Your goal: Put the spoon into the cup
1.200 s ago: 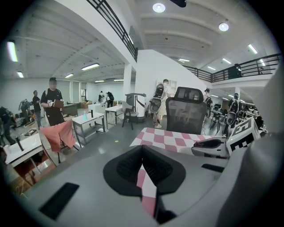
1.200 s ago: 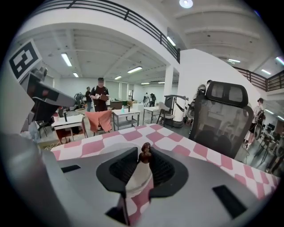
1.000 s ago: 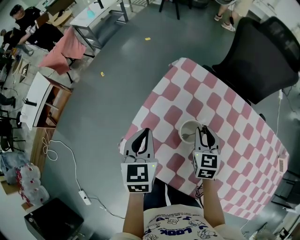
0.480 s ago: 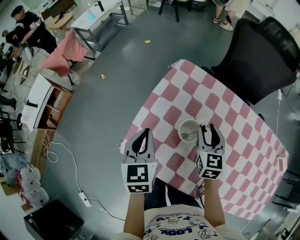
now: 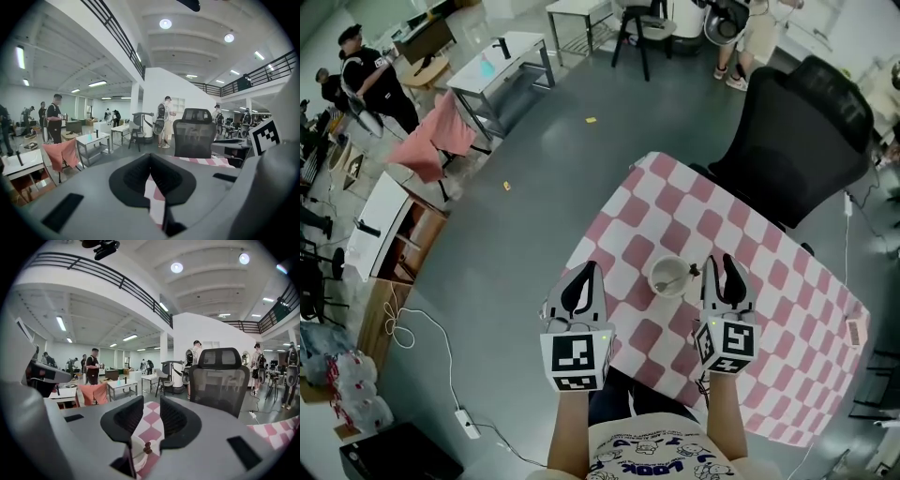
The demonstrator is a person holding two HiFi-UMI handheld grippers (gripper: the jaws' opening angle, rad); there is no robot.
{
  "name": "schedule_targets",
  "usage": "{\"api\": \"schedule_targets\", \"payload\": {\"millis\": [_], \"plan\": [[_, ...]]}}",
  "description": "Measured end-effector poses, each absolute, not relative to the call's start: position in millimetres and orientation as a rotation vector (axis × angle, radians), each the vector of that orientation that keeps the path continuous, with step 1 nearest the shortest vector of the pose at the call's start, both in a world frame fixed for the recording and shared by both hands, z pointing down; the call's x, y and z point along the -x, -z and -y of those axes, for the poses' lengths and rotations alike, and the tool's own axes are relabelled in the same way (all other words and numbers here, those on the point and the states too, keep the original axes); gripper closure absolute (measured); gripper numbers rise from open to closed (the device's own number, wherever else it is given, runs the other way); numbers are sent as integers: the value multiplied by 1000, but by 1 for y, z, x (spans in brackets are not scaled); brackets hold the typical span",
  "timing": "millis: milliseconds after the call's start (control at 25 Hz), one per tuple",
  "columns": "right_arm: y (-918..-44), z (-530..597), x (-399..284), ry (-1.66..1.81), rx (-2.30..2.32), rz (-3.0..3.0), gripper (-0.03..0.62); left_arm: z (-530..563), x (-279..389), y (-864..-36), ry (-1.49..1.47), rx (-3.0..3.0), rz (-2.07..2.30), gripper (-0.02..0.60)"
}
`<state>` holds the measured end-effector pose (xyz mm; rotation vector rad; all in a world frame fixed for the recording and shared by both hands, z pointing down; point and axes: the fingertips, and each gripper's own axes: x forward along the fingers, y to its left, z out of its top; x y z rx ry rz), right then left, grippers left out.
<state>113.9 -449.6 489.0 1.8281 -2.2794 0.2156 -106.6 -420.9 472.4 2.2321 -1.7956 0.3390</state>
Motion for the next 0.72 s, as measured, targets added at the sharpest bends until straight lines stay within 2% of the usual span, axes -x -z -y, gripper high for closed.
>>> {"api": "schedule_targets", "payload": {"millis": [720], "plan": [[-361,403,-118,-17,-1983,2423,543,390,110,-360,-121,-2369,1916,568]]}}
